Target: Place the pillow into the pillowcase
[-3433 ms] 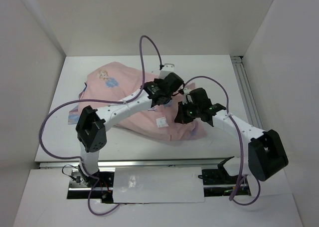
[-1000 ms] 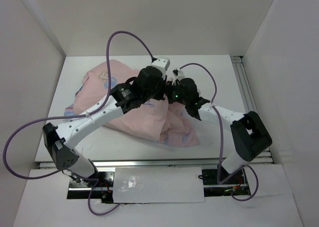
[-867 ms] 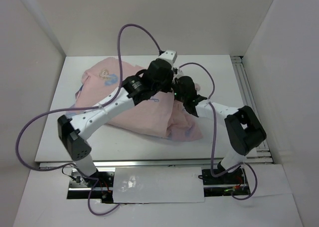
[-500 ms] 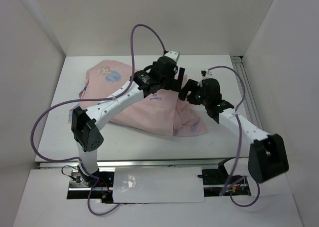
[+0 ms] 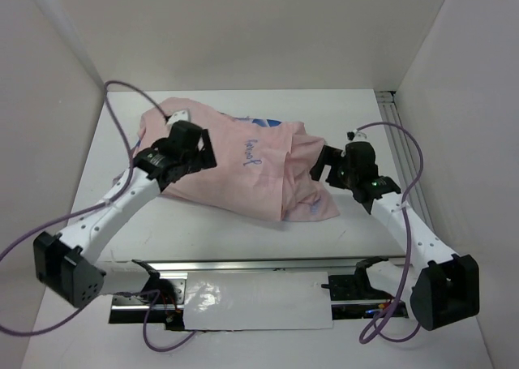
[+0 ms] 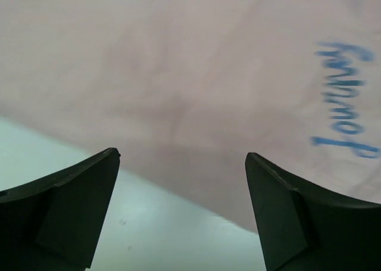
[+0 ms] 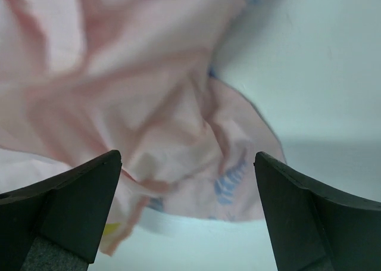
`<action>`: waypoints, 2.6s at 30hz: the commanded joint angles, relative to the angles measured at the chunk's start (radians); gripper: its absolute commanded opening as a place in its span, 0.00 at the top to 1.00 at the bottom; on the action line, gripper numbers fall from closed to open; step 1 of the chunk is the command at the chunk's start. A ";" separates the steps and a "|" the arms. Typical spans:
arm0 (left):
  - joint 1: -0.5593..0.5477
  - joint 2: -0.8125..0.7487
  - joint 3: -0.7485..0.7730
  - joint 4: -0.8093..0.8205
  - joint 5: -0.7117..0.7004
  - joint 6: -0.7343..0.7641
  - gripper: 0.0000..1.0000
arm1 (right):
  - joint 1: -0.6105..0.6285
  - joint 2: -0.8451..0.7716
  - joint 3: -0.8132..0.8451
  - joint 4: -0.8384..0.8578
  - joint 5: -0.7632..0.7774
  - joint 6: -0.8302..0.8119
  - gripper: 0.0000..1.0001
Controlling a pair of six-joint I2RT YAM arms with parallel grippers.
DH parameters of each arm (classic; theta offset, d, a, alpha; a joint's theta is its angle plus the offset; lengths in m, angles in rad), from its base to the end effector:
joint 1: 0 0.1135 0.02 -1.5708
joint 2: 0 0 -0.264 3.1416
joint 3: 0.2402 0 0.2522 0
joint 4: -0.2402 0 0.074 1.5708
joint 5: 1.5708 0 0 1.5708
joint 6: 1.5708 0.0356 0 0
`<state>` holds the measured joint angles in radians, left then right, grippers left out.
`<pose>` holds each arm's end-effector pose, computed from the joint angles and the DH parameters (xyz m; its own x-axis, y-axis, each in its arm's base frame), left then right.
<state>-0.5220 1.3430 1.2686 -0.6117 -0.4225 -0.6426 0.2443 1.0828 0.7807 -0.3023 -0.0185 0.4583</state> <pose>0.2600 -0.1327 0.3449 -0.5474 -0.3157 -0.7751 -0.1852 0.9489 -0.2557 0.2309 0.0582 0.2688 -0.6080 0.3043 -0.7333 0.0138 0.9275 0.3735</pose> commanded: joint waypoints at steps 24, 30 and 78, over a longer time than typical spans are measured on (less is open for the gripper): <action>0.820 -0.136 -0.500 0.145 0.280 -0.148 0.04 | -0.092 0.114 -0.294 0.060 -0.242 0.010 0.02; 0.864 -0.101 -0.534 0.194 0.272 -0.137 0.04 | -0.013 0.256 -0.281 0.251 -0.321 0.063 0.44; 0.410 -0.074 -0.759 0.356 0.294 -0.098 0.70 | -0.231 0.078 0.029 0.114 0.095 0.077 1.00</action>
<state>-0.0921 1.2358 0.5026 -0.1856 -0.0746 -0.7235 0.0170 1.1931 0.7929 -0.2024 0.0719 0.5526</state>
